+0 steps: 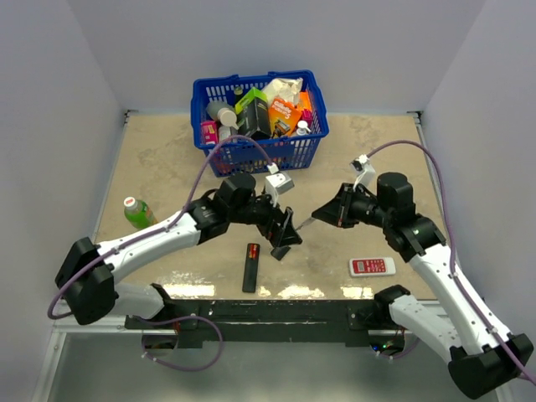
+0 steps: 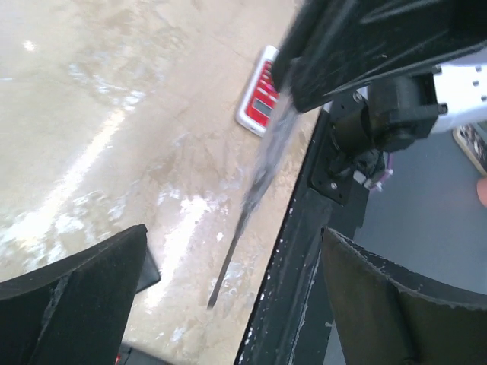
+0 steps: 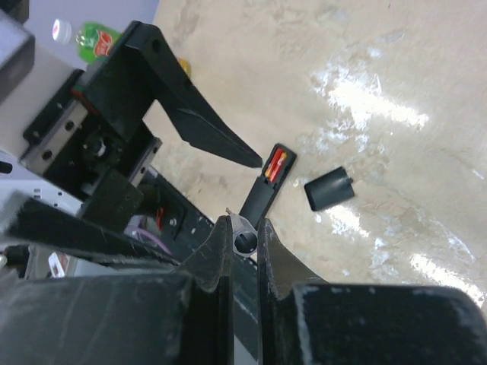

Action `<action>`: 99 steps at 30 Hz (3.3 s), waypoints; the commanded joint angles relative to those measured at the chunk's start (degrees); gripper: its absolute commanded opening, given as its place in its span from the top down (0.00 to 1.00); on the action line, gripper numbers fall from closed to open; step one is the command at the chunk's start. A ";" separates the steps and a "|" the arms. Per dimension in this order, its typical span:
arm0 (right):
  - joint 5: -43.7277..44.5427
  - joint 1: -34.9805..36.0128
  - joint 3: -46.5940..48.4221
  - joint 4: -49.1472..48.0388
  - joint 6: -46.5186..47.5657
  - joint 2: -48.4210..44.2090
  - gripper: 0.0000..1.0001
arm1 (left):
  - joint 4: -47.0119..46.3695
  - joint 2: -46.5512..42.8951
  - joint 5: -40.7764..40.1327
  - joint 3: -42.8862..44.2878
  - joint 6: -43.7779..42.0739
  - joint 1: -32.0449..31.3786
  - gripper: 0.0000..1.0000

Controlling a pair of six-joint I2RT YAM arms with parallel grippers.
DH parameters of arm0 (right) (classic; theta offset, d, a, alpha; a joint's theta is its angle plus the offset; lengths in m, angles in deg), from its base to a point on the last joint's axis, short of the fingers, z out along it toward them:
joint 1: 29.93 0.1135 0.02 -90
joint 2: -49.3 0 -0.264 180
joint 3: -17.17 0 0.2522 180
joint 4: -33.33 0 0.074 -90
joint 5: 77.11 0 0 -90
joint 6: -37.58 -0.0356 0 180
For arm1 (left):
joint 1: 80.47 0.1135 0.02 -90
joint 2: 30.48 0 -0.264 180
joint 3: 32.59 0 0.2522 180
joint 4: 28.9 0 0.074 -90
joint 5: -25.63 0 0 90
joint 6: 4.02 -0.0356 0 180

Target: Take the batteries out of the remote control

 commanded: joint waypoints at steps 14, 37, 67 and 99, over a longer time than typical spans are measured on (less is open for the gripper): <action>32.04 19.37 -3.02 -11.97 -12.63 1.80 1.00 | 13.06 -8.94 -14.04 -9.27 5.23 18.16 0.48; 53.86 39.44 -1.00 -19.17 -8.51 17.37 1.00 | 1.56 -1.38 -9.49 -25.27 17.97 18.87 0.79; 52.98 41.02 -0.21 -22.96 -1.74 24.57 1.00 | -4.68 -4.02 -5.09 -31.78 22.28 18.87 0.76; 60.19 53.23 3.04 -18.47 3.09 34.95 1.00 | -0.10 -3.93 -15.64 -28.61 23.42 19.04 0.79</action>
